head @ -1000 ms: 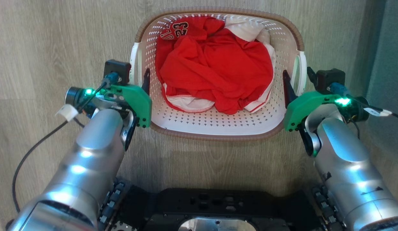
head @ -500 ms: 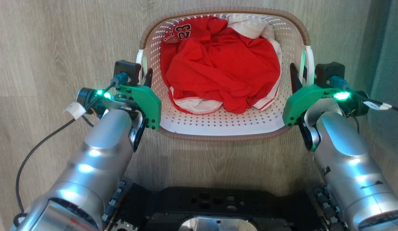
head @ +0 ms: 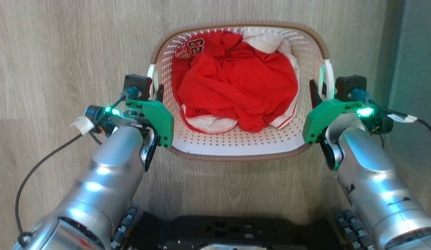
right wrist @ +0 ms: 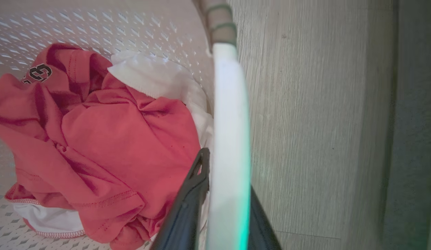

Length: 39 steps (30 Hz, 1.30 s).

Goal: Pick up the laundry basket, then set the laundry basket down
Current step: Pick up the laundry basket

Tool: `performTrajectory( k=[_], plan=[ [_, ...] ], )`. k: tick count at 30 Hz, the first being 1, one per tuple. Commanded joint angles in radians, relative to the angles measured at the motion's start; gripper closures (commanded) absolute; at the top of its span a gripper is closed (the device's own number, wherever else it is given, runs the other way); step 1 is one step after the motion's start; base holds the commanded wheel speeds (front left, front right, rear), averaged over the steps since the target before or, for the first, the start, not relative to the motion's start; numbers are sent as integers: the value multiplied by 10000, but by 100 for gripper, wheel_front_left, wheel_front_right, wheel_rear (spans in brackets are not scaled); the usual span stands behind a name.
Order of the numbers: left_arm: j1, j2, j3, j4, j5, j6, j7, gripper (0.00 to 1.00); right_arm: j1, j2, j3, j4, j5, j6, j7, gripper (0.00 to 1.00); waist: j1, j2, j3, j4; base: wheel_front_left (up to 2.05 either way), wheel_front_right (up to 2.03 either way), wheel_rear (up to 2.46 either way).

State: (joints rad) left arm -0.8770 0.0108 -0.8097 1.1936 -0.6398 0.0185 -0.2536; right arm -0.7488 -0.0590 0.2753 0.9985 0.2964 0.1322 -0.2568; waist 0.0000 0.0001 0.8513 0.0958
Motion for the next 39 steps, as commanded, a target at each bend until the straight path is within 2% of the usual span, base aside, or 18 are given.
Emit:
performTrajectory(
  k=[1, 10, 17, 27, 32, 39],
  plan=[
    [459, 394, -5, 157, -51, 111, -76, 100, 563, 88, 306, 16, 96, -15, -49, 100, 0, -1, -388, -133, 0, 0, 0],
    [1171, 394, -422, 357, -538, 60, 280, 100, 704, 88, 1223, 1093, 1015, -15, 23, 100, 0, -1, -1763, -370, 0, 0, 0],
    [1984, 394, -828, 390, -1000, -12, 1019, 100, 1034, 88, 2164, 1699, 2035, -15, 622, 100, 0, -1, -3089, -490, 0, 0, 0],
    [3027, 394, -1275, 629, -1520, -248, 2418, 100, 1820, 88, 3409, 1842, 3455, -15, 1751, 100, 0, -1, -5134, -670, 0, 0, 0],
    [3484, 394, -1482, 695, -1649, -323, 2649, 100, 2384, 88, 4059, 1944, 4153, -15, 2345, 100, 0, -1, -6210, -727, 0, 0, 0],
    [3979, 394, -1745, 694, -1765, -372, 2829, 100, 2744, 88, 4664, 1980, 4752, -15, 2695, 100, 0, -1, -7116, -791, 0, 0, 0]
  ],
)
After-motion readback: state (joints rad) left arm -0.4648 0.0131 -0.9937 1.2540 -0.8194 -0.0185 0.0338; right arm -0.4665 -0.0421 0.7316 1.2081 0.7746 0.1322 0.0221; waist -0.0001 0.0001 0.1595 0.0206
